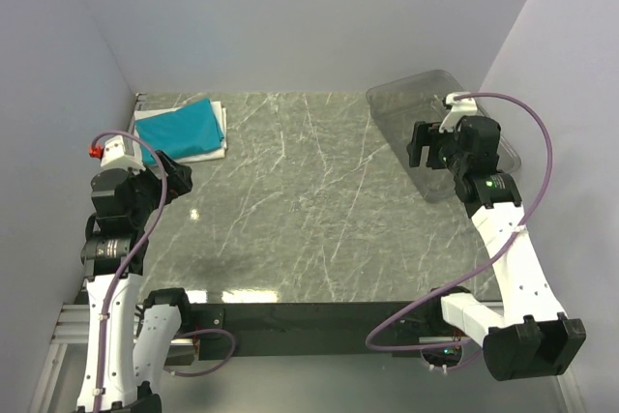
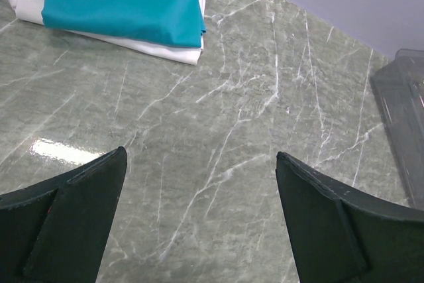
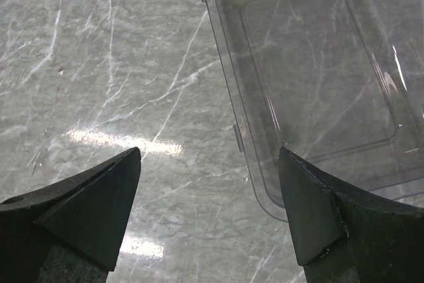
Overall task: Fold and stack the t-shirts
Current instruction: Neatly place the folded tshirt to the corner
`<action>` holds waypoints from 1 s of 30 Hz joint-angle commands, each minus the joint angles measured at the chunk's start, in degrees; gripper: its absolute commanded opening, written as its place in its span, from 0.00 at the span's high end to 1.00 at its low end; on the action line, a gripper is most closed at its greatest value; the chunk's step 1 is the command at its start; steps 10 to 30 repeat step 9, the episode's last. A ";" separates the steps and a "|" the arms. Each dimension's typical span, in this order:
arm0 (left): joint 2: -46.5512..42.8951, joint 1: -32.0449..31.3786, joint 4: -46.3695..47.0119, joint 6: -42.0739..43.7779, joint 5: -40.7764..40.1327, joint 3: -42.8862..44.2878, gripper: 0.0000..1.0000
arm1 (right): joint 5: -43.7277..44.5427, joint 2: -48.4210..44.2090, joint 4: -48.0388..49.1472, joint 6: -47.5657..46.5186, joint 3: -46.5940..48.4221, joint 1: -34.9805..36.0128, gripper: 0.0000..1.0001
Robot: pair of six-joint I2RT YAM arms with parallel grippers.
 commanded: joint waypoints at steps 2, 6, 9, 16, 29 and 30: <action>-0.08 -0.13 1.42 0.53 -0.27 0.12 0.01 | 0.59 -0.80 2.25 0.14 -0.41 -0.15 0.10; 0.53 -0.13 2.12 0.62 -0.53 0.03 0.01 | 1.29 -0.27 2.69 -0.56 -0.59 -0.24 0.10; 1.06 -0.13 2.83 0.79 -0.62 -0.32 0.01 | 5.05 0.34 3.74 0.47 -0.86 -0.41 0.07; 1.06 -0.13 2.83 0.79 -0.62 -0.32 0.01 | 5.05 0.34 3.74 0.47 -0.86 -0.41 0.07; 1.06 -0.13 2.83 0.79 -0.62 -0.32 0.01 | 5.05 0.34 3.74 0.47 -0.86 -0.41 0.07; 1.06 -0.13 2.83 0.79 -0.62 -0.32 0.01 | 5.05 0.34 3.74 0.47 -0.86 -0.41 0.07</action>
